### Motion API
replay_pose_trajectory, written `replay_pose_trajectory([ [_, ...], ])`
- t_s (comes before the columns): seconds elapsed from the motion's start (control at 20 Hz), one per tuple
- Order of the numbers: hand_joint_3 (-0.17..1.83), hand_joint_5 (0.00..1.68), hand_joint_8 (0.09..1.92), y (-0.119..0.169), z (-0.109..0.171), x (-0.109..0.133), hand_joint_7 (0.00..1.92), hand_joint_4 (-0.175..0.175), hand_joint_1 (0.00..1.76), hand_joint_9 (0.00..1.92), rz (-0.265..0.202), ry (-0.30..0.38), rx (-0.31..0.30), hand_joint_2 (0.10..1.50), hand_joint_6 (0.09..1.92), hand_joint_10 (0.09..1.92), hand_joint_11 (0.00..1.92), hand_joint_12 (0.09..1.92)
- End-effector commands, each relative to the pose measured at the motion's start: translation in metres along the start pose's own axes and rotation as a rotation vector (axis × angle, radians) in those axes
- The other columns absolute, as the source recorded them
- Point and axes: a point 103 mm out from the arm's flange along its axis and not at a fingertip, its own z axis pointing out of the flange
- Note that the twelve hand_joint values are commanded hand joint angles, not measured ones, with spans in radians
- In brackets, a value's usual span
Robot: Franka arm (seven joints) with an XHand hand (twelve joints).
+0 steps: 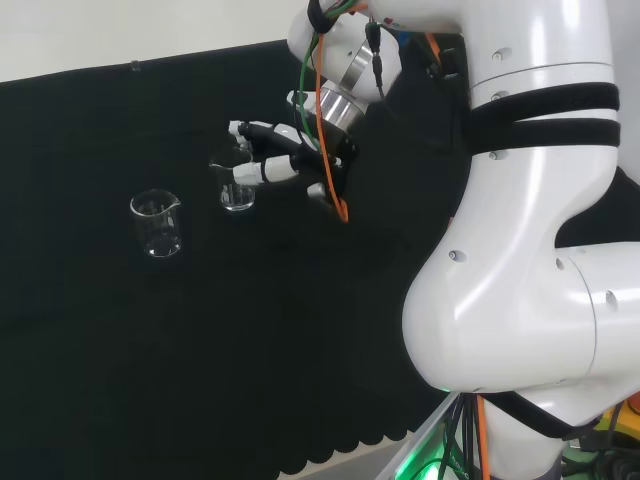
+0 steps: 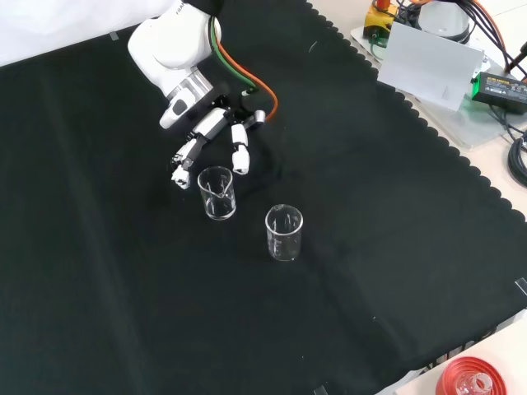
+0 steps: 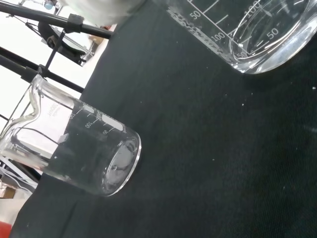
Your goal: Pick up the beaker on the right.
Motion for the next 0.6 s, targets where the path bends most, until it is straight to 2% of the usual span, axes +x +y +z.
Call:
replay_pose_trajectory([
  [0.05,-0.17,0.14,0.69,-0.002,-0.001,-0.002,0.05,-0.114,0.89,0.17,-0.006,0.013,-0.02,0.86,0.09,0.73,0.0,1.06],
  [0.35,-0.17,0.18,0.71,0.0,0.011,-0.004,0.1,-0.114,0.91,0.19,-0.01,0.019,-0.047,0.86,0.09,0.73,0.0,1.05],
  [0.6,-0.17,0.2,0.7,0.0,0.01,-0.006,0.13,-0.113,0.92,0.21,-0.005,0.019,-0.053,0.86,0.09,0.73,0.0,1.06],
])
